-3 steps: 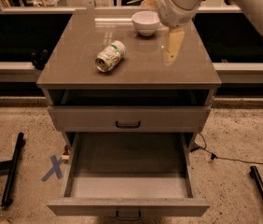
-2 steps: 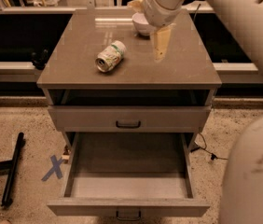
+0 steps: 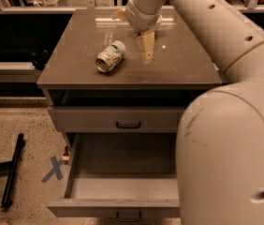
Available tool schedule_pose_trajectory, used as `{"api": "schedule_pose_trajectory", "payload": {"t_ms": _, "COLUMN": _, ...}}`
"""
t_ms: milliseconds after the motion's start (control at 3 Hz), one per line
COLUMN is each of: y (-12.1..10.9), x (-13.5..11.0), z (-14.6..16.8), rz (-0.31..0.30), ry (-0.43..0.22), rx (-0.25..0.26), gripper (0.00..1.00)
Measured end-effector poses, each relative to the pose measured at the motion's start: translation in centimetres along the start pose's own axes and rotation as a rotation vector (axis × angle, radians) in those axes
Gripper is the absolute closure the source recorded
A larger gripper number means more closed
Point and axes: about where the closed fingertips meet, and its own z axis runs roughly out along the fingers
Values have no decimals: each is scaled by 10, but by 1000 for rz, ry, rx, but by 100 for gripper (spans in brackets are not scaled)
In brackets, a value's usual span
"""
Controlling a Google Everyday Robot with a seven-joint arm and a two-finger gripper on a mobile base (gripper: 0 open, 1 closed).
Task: Place 7up can into middle drawer
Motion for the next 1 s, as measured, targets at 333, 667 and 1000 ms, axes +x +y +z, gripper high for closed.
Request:
{"api": "schedule_pose_trajectory", "payload": {"t_ms": 333, "y": -3, "x": -9, "z": 28, "rz": -42, "ry": -36, "rx": -30, "gripper": 0}}
{"api": "schedule_pose_trajectory", "payload": {"t_ms": 667, "y": -2, "x": -19, "z": 51, "rz": -81, "ry": -77, "rx": -51, "gripper": 0}}
{"api": "schedule_pose_trajectory", "payload": {"t_ms": 1000, "y": 1, "x": -29, "z": 67, "rz": -128, "ry": -106, "rx": -69, "gripper": 0}}
